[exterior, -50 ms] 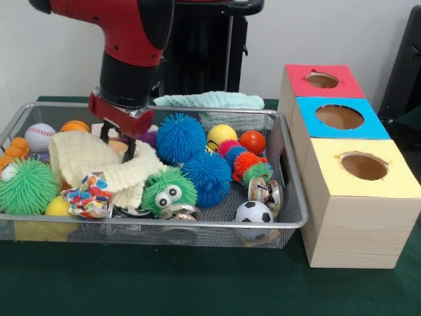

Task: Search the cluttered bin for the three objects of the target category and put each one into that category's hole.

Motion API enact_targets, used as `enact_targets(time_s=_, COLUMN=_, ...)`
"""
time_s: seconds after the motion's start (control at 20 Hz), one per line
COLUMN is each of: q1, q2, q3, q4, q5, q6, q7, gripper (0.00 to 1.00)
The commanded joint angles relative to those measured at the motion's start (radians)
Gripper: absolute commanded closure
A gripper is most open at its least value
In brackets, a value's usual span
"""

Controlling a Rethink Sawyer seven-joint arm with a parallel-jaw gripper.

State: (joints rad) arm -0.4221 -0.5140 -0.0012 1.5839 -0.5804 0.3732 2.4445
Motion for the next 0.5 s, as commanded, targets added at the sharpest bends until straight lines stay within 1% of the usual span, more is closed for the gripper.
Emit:
enact_targets(time_s=0.05, q1=0.08, q2=0.019, q3=0.102, q4=0.012, q5=0.079, q6=-0.072, q7=0.103, gripper=0.0)
enact_targets(time_s=0.1, q1=0.095, q2=0.019, q3=0.092, q4=0.001, q5=0.079, q6=-0.065, q7=0.099, gripper=0.0)
enact_targets(time_s=0.15, q1=0.098, q2=0.019, q3=0.096, q4=0.002, q5=0.094, q6=-0.059, q7=0.081, gripper=1.0)
enact_targets(time_s=0.3, q1=0.097, q2=0.017, q3=0.114, q4=0.003, q5=0.109, q6=-0.035, q7=0.067, gripper=1.0)
enact_targets(time_s=0.5, q1=0.172, q2=0.019, q3=0.056, q4=-0.015, q5=0.148, q6=0.008, q7=0.121, gripper=1.0)
